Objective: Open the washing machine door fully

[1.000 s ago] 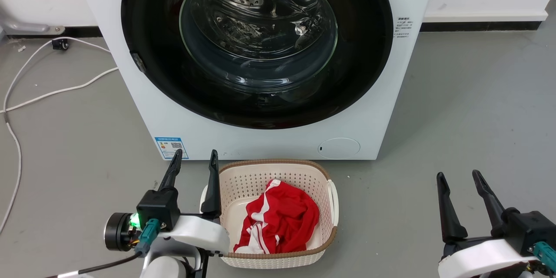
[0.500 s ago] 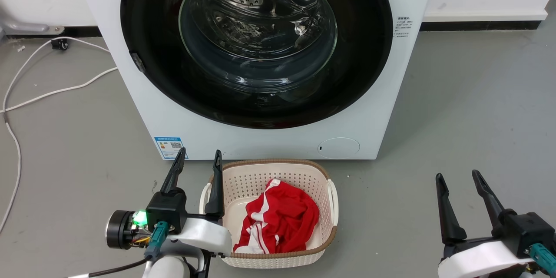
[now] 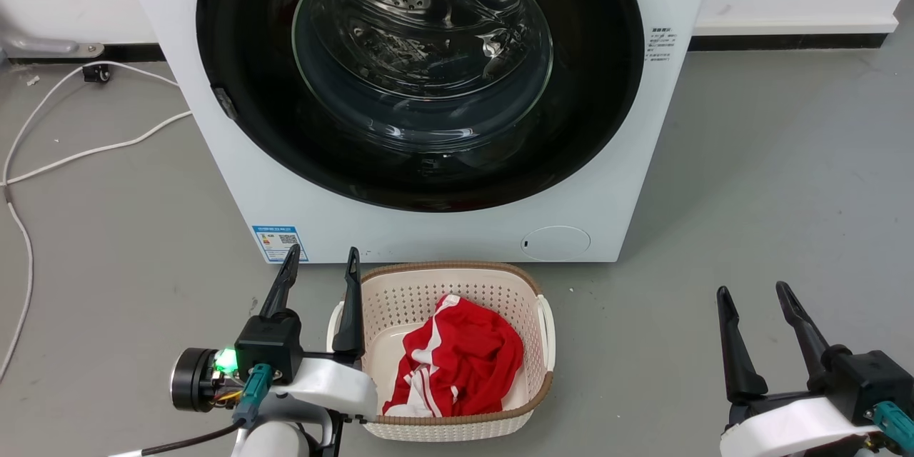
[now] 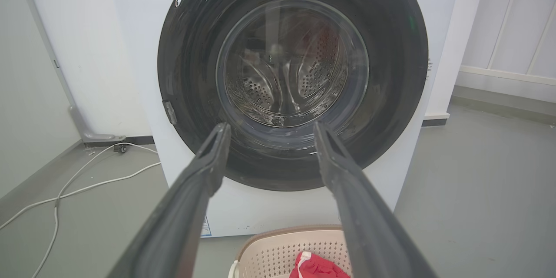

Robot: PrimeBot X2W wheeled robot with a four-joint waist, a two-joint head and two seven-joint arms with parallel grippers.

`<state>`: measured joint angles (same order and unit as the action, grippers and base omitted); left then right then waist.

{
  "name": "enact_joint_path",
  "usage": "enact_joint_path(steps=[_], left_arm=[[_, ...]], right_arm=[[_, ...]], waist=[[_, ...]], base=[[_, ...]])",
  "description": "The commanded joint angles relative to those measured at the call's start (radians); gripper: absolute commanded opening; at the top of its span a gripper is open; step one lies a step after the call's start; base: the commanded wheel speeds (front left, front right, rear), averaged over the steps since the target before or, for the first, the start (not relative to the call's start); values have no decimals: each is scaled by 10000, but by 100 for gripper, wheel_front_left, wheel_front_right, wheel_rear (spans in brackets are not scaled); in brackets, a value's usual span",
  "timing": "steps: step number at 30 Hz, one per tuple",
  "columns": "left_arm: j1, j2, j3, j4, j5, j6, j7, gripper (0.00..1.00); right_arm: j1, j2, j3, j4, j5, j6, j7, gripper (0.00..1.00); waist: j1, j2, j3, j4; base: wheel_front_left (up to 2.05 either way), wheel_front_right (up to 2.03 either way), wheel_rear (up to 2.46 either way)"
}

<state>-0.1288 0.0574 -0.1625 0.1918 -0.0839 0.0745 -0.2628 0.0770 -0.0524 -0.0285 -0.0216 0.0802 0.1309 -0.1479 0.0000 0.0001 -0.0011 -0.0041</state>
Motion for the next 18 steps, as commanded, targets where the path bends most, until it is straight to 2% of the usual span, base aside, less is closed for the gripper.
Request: enact_joint_path(steps=[1,2,4,5,12,14,18], left_arm=[[-72,-4,10,23,-40,-18,-29,100],[-75,-8,14,28,-41,-20,-29,100],[-84,-13,26,37,-39,-29,-29,100],[-87,-16,33,42,-36,-27,-29,100],[-112,-34,55,53,-22,-27,-29,100],[-108,-36,60,53,-19,-26,-29,100],[-92,-41,57,80,39,2,-29,100]], right_arm=[[10,37,6,45,89,-3,-29,100],[4,37,8,56,122,-3,-17,60],[-15,37,17,75,212,-3,-3,2],[-21,37,24,86,240,-3,6,0],[-57,37,51,128,734,-3,-48,0],[-107,37,131,99,1534,-3,-172,0],[-183,28,238,-82,3850,-3,-414,0]], waist=[[0,-1,4,-7],[0,-1,7,-9],[0,-1,12,-13],[0,-1,14,-15],[0,-1,35,-17],[0,-1,31,-14],[0,-1,33,-16]], base=[[0,0,0],[0,0,0],[0,0,0],[0,0,0],[0,0,0],[0,0,0],[0,0,0]])
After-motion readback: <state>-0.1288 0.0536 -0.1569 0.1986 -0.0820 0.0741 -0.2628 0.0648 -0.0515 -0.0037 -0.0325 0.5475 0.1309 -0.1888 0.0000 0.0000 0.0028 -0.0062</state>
